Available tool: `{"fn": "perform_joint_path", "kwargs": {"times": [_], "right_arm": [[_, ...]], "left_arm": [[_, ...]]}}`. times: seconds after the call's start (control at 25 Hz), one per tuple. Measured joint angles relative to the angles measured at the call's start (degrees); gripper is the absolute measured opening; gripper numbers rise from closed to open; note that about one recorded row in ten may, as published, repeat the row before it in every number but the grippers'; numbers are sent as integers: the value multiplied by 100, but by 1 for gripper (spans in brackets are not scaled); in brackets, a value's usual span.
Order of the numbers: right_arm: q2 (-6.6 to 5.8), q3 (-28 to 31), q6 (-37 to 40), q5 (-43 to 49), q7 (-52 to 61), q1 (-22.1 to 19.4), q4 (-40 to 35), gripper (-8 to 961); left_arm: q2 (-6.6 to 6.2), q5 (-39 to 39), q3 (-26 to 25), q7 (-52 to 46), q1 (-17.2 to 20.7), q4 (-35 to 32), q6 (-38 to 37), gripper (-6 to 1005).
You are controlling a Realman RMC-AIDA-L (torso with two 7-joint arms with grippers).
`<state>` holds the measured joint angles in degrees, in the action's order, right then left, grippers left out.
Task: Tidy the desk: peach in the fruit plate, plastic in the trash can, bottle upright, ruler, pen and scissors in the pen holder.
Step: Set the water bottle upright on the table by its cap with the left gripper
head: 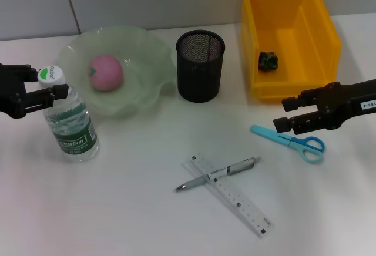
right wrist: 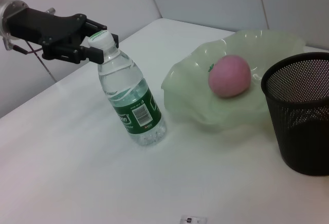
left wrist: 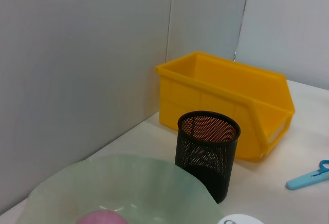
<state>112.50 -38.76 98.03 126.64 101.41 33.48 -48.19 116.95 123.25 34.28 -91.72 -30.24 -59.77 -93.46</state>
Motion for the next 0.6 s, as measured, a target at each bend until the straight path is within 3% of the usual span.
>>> {"fn": "perform_joint_path", "kwargs": {"times": [0.6], "right_arm": [[0, 0, 6, 0, 37, 0, -7, 752]], "left_arm": [[2, -15, 0, -6, 10, -26, -61, 677]]}}
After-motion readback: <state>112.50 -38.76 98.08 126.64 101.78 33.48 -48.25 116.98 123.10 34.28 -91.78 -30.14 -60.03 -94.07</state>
